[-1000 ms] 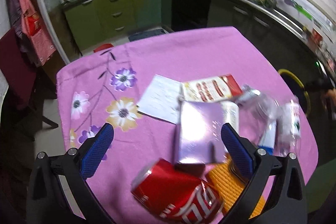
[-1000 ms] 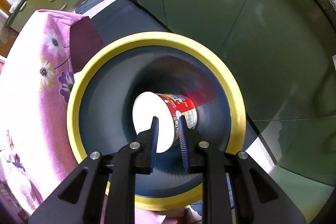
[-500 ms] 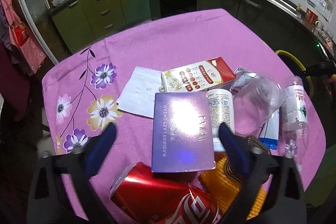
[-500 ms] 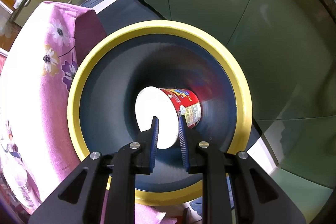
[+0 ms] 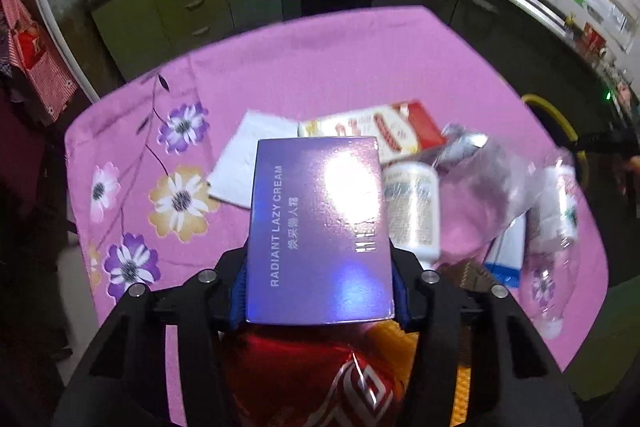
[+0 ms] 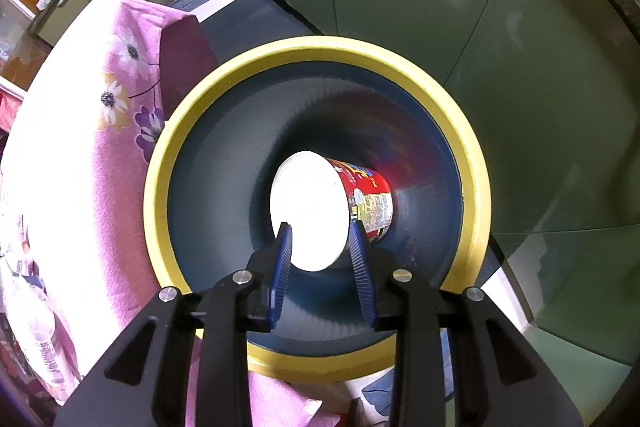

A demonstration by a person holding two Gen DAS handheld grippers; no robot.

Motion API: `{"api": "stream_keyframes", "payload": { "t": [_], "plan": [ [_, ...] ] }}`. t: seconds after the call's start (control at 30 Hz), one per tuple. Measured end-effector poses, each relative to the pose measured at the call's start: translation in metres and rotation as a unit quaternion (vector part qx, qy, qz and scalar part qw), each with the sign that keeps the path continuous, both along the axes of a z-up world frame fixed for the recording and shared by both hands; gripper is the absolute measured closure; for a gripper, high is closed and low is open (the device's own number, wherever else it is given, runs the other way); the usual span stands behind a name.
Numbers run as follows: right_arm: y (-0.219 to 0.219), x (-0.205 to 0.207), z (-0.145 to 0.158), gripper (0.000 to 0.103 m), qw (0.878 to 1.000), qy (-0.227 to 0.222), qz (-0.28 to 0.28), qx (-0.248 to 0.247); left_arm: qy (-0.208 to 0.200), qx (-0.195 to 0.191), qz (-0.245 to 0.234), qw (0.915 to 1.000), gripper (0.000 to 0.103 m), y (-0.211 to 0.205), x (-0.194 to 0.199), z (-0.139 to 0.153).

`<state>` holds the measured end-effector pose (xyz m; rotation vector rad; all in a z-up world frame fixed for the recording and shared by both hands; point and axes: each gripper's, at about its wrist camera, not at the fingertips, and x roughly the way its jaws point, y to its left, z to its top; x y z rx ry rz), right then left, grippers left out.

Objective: Collect trash
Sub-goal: 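Grasp the purple cream box with the left gripper, then carry the purple box over the bin and release it with the left gripper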

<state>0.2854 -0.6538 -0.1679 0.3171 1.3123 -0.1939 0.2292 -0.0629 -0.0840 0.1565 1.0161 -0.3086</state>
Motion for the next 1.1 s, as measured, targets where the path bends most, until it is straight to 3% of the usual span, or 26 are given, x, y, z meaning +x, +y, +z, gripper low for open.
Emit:
{"api": "stream_keyframes", "payload": {
  "t": [0.1,0.23,0.33,0.5,0.63,0.77,0.83,1.03,1.1],
  "plan": [
    [-0.001,-0.006,0.007,0.073,1.0,-0.007,0.0,-0.003,-0.026,-0.007,-0.002,0.9996,0.052,-0.004,-0.004,0.022],
    [-0.005,-0.014,0.017,0.073,1.0,-0.016,-0.001,-0.004,-0.056,-0.012,-0.04,0.9975,0.051,-0.032,-0.019,0.055],
    [-0.009,-0.021,0.025,0.073,1.0,-0.024,-0.002,-0.015,-0.057,-0.031,-0.1,0.9928,0.051,-0.072,-0.03,0.074],
    [-0.021,-0.036,0.04,0.073,0.999,-0.041,-0.005,-0.029,-0.026,-0.054,-0.213,0.9751,0.051,-0.171,-0.033,0.088],
    [-0.034,-0.054,0.05,0.073,0.998,-0.056,-0.009,-0.028,0.003,-0.056,-0.267,0.9621,0.051,-0.258,-0.025,0.081],
    [-0.048,-0.072,0.051,0.073,0.998,-0.065,-0.014,-0.018,0.015,-0.033,-0.286,0.9574,0.051,-0.333,-0.014,0.066],
    [-0.054,-0.082,0.049,0.073,0.998,-0.067,-0.016,-0.013,0.005,-0.018,-0.288,0.9574,0.051,-0.37,-0.004,0.056],
    [-0.061,-0.102,0.049,0.073,0.997,-0.072,-0.014,-0.004,0.008,0.001,-0.282,0.9594,0.05,-0.431,0.021,0.025],
    [-0.061,-0.105,0.052,0.073,0.997,-0.075,-0.01,-0.005,0.013,0.01,-0.272,0.962,0.043,-0.442,0.028,0.014]
  ]
}}
